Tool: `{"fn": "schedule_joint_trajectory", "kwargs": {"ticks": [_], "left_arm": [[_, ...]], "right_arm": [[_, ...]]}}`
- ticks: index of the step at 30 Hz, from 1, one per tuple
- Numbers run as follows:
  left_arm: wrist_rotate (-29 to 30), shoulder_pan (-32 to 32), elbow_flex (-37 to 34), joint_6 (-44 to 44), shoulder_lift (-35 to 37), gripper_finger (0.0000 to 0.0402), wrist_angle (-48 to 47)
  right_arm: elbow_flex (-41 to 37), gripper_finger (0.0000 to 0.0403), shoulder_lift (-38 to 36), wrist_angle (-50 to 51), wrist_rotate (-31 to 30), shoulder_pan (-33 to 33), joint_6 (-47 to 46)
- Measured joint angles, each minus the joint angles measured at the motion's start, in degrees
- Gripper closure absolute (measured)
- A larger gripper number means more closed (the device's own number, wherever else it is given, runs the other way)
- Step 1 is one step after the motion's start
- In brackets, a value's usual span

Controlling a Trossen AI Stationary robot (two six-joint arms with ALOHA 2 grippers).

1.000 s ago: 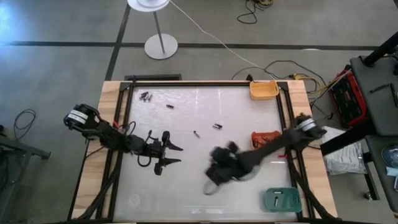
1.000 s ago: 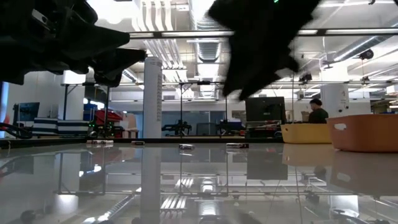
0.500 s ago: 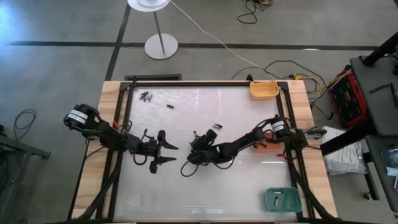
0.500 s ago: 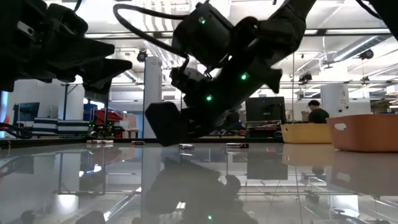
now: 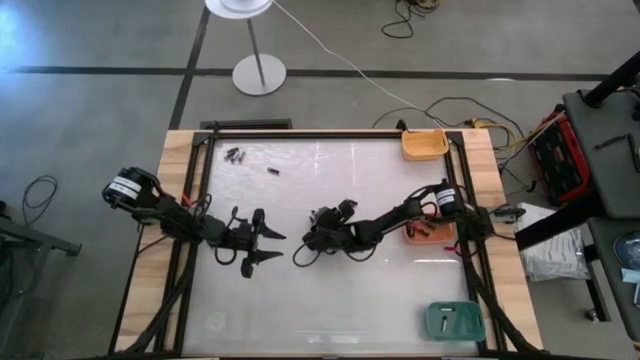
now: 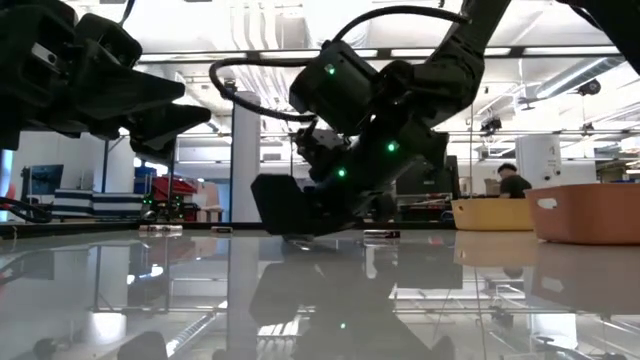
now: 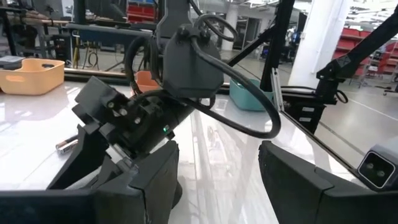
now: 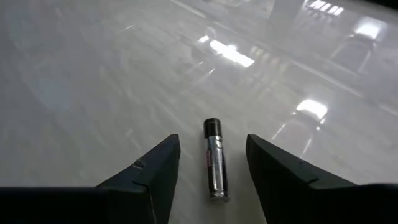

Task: Sort batteries
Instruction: Put the silver battery into the green bin

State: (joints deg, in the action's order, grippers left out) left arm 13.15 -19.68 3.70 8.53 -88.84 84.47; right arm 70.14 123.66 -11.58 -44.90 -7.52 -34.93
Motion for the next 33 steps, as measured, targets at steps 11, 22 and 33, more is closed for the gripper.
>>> {"fn": "schedule_joint_trajectory", "kwargs": {"ticks": [11,22,33], "left_arm": [[0.0,0.0,0.0,0.1,0.0,0.0199,0.0],[0.0,0.0,-0.1,0.6,0.0,0.0199,-0.1],[-0.1,0.0,-0.2,0.1,0.0,0.0199,-1.1]], "right_arm": [[-1.3,0.0341,4.4,-0.4,7.3,0.7,5.3],[-1.3,0.0377,2.8,8.8,8.6,-2.4,1.1],[3.6,0.0378,-31.8,53.4,16.2,-13.9,-8.2]]}}
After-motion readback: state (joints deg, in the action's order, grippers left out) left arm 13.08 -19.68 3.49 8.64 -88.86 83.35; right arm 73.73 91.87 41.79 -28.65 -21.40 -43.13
